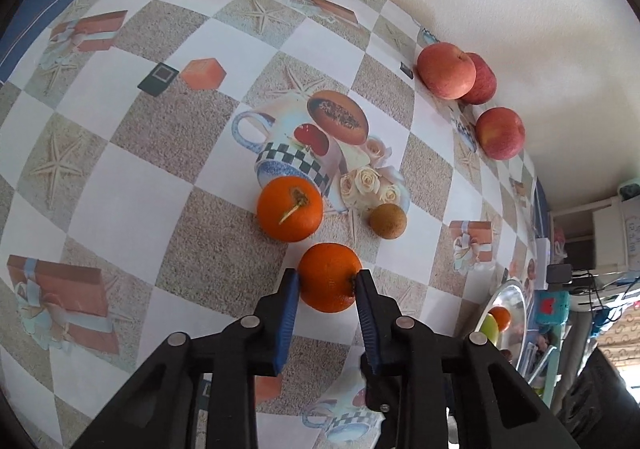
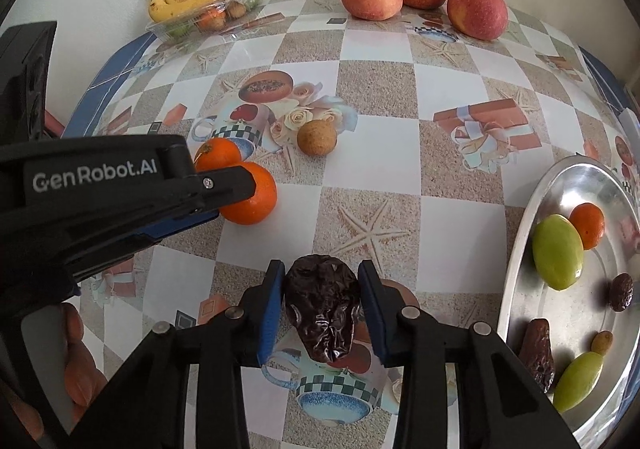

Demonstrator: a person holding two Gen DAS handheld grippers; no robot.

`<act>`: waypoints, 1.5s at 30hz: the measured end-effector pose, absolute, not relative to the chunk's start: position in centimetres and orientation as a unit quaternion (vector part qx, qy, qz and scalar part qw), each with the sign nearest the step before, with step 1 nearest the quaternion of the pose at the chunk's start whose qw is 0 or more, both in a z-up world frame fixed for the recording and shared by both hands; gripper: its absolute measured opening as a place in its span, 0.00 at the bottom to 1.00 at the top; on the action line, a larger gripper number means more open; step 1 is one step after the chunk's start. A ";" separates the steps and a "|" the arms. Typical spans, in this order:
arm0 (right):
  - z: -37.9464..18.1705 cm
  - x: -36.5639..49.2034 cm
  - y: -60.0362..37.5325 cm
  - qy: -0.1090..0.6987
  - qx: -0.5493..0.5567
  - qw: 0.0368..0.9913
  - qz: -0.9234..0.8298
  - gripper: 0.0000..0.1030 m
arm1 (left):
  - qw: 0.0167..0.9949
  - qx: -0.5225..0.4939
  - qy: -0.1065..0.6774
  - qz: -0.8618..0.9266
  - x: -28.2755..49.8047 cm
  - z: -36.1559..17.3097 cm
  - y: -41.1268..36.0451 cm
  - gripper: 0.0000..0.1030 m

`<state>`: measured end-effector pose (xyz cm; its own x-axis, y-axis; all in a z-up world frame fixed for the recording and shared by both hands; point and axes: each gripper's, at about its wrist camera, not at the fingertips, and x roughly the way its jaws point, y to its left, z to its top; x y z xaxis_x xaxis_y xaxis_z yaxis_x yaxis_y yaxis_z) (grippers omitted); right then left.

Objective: Organize fruits
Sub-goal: 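Grasp the long dark date with the right tool while the left grasps the tangerine, then carry the date over the bowl with the right tool while the left drops the tangerine in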

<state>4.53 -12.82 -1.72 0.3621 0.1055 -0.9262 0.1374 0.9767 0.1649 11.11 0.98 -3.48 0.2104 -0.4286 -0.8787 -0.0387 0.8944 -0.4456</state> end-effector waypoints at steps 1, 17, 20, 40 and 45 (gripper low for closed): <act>-1.5 4.6 -12.8 0.563 0.107 0.819 -0.010 0.38 | 0.753 -0.192 0.615 -0.130 11.1 -3.4 1.0 0.30; 1.1 2.1 -17.7 0.523 0.139 0.840 -0.050 0.38 | 0.761 -0.196 0.593 -0.177 9.7 0.1 -0.8 0.30; 1.5 1.5 -19.1 0.514 0.141 0.843 -0.064 0.38 | 0.761 -0.192 0.591 -0.189 9.4 0.5 -1.6 0.30; 2.2 -2.3 -28.0 0.492 0.220 0.825 -0.173 0.38 | 0.748 -0.090 0.585 -0.300 4.1 1.9 -11.1 0.30; 1.6 -3.9 -30.9 0.492 0.248 0.806 -0.217 0.38 | 0.735 -0.062 0.586 -0.335 2.3 1.9 -13.8 0.30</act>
